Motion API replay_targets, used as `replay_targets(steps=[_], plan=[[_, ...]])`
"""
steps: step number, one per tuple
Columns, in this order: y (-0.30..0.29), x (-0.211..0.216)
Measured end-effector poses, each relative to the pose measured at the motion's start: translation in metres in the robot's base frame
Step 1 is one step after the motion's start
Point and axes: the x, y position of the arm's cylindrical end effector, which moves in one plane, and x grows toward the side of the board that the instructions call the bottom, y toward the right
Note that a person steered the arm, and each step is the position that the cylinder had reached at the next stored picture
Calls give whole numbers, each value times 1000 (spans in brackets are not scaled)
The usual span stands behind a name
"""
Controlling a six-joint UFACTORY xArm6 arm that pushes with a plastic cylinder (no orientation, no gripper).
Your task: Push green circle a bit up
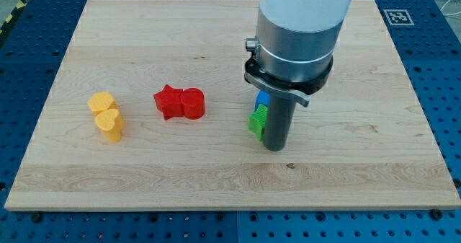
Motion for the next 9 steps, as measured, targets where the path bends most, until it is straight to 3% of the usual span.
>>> replay_targets(steps=[2,6,8,9], plan=[[60,-18],[57,-133],[83,-137],[100,-167]])
